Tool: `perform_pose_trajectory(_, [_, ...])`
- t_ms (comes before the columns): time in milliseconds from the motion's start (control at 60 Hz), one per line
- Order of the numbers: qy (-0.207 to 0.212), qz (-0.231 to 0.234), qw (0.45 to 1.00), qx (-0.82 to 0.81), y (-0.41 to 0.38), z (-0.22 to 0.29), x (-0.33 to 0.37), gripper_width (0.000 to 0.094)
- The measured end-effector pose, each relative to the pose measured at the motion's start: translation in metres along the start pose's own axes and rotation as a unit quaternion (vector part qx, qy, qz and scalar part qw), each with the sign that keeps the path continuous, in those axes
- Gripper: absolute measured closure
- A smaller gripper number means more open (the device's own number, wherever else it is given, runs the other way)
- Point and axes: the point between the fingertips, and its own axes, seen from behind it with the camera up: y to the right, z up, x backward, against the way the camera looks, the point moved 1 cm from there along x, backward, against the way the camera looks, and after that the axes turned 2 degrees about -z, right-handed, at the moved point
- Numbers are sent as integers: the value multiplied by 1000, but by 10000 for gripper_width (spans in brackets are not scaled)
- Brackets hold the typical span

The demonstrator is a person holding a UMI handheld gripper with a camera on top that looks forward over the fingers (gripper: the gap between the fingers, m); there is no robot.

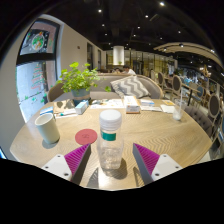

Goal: Pour water

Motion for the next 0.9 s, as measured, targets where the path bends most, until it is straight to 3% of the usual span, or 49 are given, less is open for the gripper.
perform_pose_trajectory(83, [8,-12,1000,-3,2,0,-27,118])
perform_pose_trajectory(233, [16,-9,1000,10,-1,-1,-45,437])
perform_pose_trajectory(433, [11,-28,999,31,-2,1,-44,527])
perform_pose_trajectory(533, [8,-48,997,57,1,13,-41,527])
perform_pose_trajectory(733, [30,-122,974,187,13,89,-23,525])
perform_pose_trajectory(900, [70,-188,908,368,-12,172,-12,528])
